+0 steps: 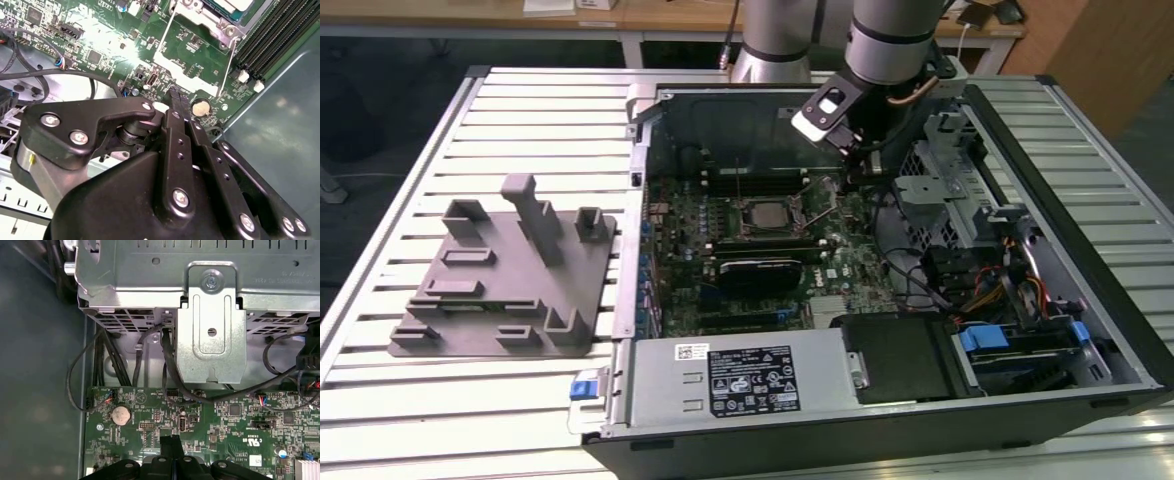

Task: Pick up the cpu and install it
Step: 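Close the cpu cover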

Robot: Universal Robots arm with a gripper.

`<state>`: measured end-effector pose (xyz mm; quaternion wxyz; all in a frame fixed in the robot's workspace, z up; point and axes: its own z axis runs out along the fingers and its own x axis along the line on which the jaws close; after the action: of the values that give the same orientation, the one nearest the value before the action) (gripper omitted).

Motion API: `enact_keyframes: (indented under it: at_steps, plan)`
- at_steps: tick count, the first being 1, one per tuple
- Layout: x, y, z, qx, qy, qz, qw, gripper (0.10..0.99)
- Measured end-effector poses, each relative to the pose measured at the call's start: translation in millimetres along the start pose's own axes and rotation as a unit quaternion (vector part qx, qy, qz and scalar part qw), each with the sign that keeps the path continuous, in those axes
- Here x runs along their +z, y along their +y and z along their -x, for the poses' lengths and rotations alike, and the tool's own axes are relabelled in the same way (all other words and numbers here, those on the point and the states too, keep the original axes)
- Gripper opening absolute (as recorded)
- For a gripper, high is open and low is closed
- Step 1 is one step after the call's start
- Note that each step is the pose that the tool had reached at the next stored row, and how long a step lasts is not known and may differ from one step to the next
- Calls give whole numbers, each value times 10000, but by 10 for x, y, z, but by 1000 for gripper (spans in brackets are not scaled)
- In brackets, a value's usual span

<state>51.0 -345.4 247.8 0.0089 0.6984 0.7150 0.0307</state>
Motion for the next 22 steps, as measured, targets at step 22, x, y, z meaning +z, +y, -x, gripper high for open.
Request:
enact_keyframes:
  at_steps: [22]
  plan:
    - [13, -9, 0, 0, 1, 1, 10000, 106]
